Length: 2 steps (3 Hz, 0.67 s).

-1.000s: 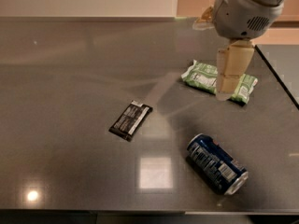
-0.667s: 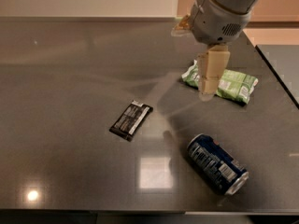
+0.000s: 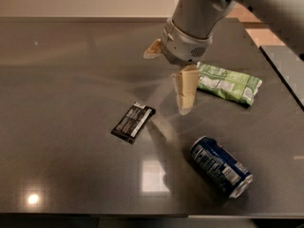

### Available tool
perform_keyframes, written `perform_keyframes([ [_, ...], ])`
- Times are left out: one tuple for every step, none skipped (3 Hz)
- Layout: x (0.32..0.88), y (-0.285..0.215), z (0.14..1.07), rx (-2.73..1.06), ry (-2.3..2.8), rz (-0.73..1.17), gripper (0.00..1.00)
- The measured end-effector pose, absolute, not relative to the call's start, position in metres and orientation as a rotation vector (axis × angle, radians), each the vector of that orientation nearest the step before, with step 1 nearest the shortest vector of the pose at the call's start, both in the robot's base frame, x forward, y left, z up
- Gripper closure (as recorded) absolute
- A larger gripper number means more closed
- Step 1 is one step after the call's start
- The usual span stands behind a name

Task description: Pick rxbar chocolate

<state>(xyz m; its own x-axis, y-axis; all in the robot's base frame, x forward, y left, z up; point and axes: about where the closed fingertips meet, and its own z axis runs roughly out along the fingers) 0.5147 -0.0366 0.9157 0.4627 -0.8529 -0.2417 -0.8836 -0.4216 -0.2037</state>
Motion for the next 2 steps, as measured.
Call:
perform_keyframes([
  [0.512,-0.009,0.884,-2.527,1.330,0.198,0.00],
  [0.507,0.006,0.870,-2.591,1.213,0.222,0.00],
])
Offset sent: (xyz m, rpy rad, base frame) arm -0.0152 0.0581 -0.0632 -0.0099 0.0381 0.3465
